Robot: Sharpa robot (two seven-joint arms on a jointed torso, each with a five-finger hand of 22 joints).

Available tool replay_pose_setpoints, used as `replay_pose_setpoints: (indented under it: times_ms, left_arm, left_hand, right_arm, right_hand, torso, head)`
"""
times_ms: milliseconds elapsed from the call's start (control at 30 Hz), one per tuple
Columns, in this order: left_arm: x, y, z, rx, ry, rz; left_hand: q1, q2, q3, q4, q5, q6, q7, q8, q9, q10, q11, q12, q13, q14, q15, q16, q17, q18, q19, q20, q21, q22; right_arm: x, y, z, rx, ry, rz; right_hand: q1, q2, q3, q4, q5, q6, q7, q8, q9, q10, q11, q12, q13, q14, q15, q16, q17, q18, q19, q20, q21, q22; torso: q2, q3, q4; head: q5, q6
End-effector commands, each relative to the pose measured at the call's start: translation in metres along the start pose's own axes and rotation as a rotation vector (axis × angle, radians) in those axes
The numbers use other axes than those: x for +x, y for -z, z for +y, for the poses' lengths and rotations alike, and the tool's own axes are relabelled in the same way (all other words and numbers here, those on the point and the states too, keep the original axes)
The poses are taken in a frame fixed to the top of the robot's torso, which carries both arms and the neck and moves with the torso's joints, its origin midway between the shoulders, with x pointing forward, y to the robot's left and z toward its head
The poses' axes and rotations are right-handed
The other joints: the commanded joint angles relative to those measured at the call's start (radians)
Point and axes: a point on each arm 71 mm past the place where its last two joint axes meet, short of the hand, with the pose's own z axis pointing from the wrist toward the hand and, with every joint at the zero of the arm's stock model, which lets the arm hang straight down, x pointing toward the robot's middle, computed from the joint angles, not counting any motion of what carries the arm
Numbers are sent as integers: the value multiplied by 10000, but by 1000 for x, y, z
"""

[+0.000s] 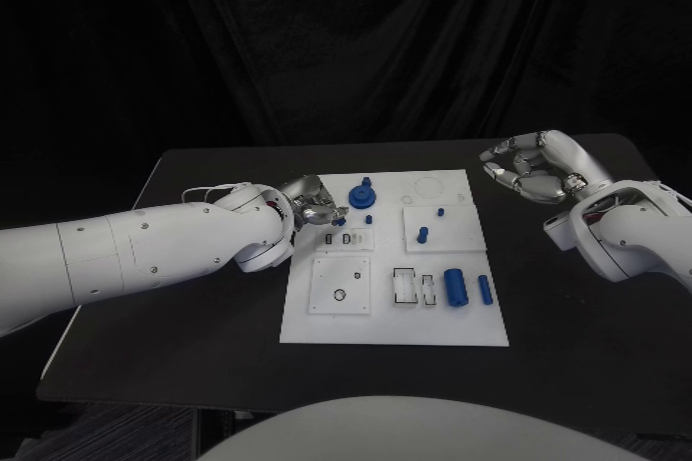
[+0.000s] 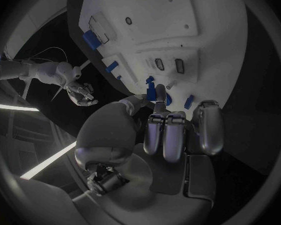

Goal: Assemble the parts on the task board

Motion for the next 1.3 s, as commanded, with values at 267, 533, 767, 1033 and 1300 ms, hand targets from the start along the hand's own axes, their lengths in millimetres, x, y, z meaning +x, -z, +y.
replay_pose_setpoints:
  times_ms: [267, 533, 767, 1033, 1300]
  left_arm:
    - [13, 3, 9, 110, 208, -821]
    - [24, 4, 13, 212, 398, -1032]
    - [30, 5, 15, 267, 465, -1059]
    - [34, 4, 17, 234, 461, -987]
    - [36, 4, 16, 251, 458, -920]
  left_hand:
    - [-122, 75, 632, -456, -203, 42, -69, -69, 21, 1054, -11, 36, 2634, 1037, -44, 27, 2635, 154, 39, -24, -54, 231]
    - [-207, 79, 483, -202, -435, 89, -88, -116, 27, 1054, -23, 36, 2634, 1037, -55, 27, 2635, 152, 61, -30, -56, 253]
    - [-223, 86, 392, -76, -586, 112, -96, -146, 28, 1054, -28, 36, 2634, 1037, -60, 27, 2635, 153, 67, -36, -64, 259]
    - [-243, 77, 312, 17, -678, 119, -95, -174, 25, 1054, -30, 36, 2634, 1031, -62, 17, 2615, 158, 55, -39, -86, 244]
    - [-266, 73, 227, 116, -769, 130, -95, -204, 19, 1054, -32, 36, 2634, 1027, -63, 9, 2600, 160, 53, -41, -99, 242]
  right_arm:
    - [0, 1, -2, 143, 40, -8]
    - [0, 2, -2, 160, 40, -23]
    - [0, 3, -2, 155, 38, -29]
    - [-1, 3, -3, 169, 42, -39]
    - [-1, 4, -3, 172, 43, -44]
  right_hand:
    - [103, -35, 79, -2, 51, 39, 3, -44, -15, -85, 17, -51, 753, 551, 101, -36, 1254, 150, 2, -12, -71, 817]
    - [98, -48, 82, -8, 56, 37, 4, -45, -20, -82, 18, -50, 755, 552, 102, -35, 1254, 151, 1, -12, -77, 815]
    - [98, -48, 82, -8, 56, 37, 4, -45, -20, -82, 18, -50, 755, 552, 102, -35, 1254, 151, 1, -12, -77, 815]
    - [93, -58, 88, -12, 65, 37, 5, -46, -23, -85, 20, -51, 750, 553, 103, -34, 1255, 150, 4, -11, -74, 818]
    - [93, -58, 88, -12, 65, 37, 5, -46, -23, -85, 20, -51, 750, 553, 103, -34, 1255, 150, 4, -11, -74, 818]
  torso:
    - [1, 18, -16]
    - [-11, 44, -21]
    - [13, 7, -2]
    - [4, 6, 3]
    - [1, 6, -5]
  head:
    - [16, -2]
    - [31, -2]
    - [42, -2]
    - [46, -2]
    - [43, -2]
